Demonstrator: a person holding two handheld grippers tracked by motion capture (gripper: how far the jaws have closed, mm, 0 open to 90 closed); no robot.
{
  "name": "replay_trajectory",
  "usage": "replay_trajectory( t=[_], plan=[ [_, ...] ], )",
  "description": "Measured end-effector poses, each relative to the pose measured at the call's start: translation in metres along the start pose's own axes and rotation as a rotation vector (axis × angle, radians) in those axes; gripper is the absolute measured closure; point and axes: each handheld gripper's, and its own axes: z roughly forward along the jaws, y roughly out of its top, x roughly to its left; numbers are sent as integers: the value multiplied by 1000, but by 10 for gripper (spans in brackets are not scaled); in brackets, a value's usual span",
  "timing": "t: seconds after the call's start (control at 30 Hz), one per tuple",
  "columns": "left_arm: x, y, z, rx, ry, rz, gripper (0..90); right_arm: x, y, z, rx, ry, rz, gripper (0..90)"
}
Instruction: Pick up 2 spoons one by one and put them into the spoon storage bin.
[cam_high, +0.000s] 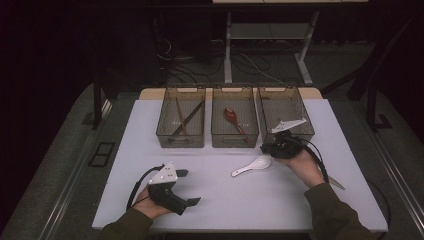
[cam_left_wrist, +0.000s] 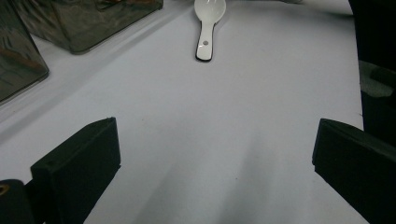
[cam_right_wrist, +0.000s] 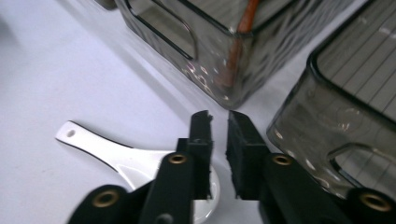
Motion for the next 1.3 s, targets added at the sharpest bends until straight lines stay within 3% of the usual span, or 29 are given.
replay_trajectory(
  t=[0.27, 0.57, 0.7, 0.77, 0.9, 1.1, 1.3],
  plan=[
    [0, 0, 0, 0, -2, 2, 7, 4, -2, 17, 63, -16, -33, 897],
    [0, 0, 0, 2, -2, 5, 7, 4, -9, 10, 81, -20, -40, 888],
    [0, 0, 0, 2, -2, 7, 7, -1, -14, 0, 46, -1, 11, 720],
    [0, 0, 0, 2, -2, 6, 7, -2, -16, -5, 23, 41, 38, 630],
    [0, 0, 0, 4, -2, 8, 7, 2, -21, -7, 35, 70, 37, 567],
    [7, 0, 4, -7, -10, -12, 7, 7, -27, 1, 85, 90, 7, 567],
    [10, 1, 4, -21, -10, -16, 7, 13, -30, 5, 113, 126, -40, 674]
  ],
)
